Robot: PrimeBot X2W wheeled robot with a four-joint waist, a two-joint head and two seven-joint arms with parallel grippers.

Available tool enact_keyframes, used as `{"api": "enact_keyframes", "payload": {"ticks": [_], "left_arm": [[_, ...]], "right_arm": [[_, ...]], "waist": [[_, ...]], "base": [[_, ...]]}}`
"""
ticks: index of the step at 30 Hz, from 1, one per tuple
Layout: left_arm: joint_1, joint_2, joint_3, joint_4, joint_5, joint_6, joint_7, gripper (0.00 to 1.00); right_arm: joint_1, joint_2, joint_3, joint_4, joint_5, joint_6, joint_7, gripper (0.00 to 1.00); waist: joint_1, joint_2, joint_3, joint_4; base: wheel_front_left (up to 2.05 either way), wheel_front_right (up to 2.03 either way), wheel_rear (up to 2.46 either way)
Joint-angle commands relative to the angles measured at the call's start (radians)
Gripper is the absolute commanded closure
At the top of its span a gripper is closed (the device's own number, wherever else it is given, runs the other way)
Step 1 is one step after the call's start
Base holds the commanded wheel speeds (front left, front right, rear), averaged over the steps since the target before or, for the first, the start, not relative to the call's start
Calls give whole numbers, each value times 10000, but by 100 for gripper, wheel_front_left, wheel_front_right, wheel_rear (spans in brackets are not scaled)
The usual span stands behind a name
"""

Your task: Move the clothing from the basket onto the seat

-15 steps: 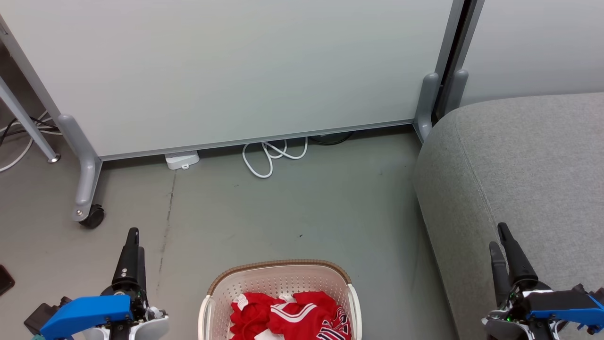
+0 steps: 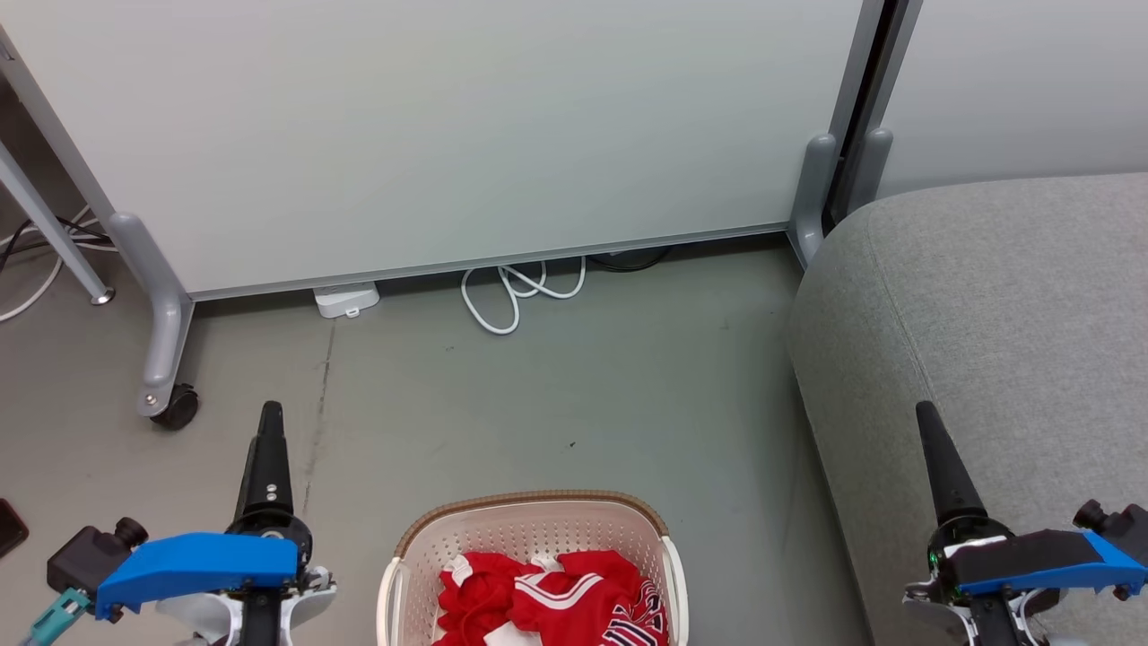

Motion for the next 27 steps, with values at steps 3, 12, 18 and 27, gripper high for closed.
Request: {"api": "enact_keyframes", "payload": {"ticks": [3, 12, 18, 27], "left_arm": [[-317, 78, -220, -257, 903, 135, -170, 0], [-405, 86, -712, -257, 2943, 451, -494, 0], [-447, 98, -994, -119, 4068, 586, -698, 0], [-501, 111, -1284, -11, 5282, 708, -986, 0]], "right_arm": [[-317, -57, 115, -291, -840, 23, -172, 0], [-342, -64, 438, -428, -2647, 26, -497, 0], [-371, -70, 628, -316, -3707, 27, -697, 0], [-419, -77, 814, -225, -4930, 30, -991, 0]], "waist": [[0, 0, 13, 3], [0, 0, 55, 31], [0, 0, 60, 48], [0, 0, 41, 76]], "base": [[0, 0, 0], [0, 0, 0], [0, 0, 0], [0, 0, 0]]}}
